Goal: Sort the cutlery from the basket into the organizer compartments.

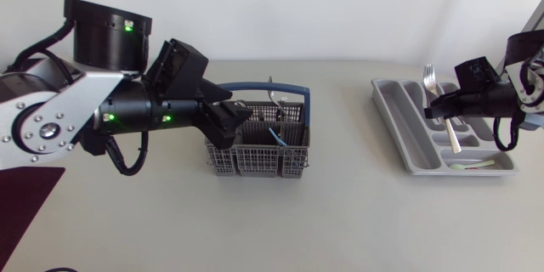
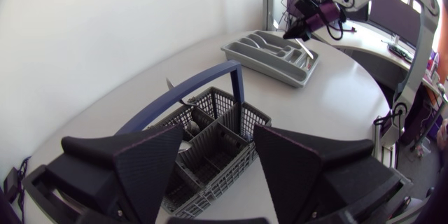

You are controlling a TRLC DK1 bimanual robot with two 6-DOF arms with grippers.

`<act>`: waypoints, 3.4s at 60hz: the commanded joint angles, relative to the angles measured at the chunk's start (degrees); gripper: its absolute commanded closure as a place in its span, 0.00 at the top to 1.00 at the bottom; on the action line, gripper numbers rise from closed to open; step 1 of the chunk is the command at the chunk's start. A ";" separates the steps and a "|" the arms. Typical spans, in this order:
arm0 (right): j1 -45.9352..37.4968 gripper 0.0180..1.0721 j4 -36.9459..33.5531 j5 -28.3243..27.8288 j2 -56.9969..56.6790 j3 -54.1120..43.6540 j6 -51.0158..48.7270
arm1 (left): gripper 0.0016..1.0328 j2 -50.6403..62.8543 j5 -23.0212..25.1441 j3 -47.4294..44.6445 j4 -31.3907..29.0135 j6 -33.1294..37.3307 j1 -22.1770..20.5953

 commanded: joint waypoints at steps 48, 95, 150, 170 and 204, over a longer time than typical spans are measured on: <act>-9.00 0.06 -12.55 -0.66 50.71 56.56 6.01 | 0.68 5.27 3.30 -5.90 1.37 17.35 -2.79; -9.00 0.58 -5.43 -0.31 39.46 37.49 5.13 | 0.68 3.77 3.30 -8.80 2.07 16.47 -5.78; 32.22 0.61 3.89 -9.54 -23.03 -21.75 -3.13 | 0.68 0.87 3.21 -10.64 1.19 15.07 -6.31; 43.29 0.61 10.57 -7.08 -15.47 -20.25 -1.38 | 0.68 -0.36 3.13 -10.64 -0.30 15.07 -6.13; 46.55 0.56 14.34 -7.08 -3.87 -12.43 -2.96 | 0.68 -0.27 3.13 -11.26 -0.56 15.33 -5.25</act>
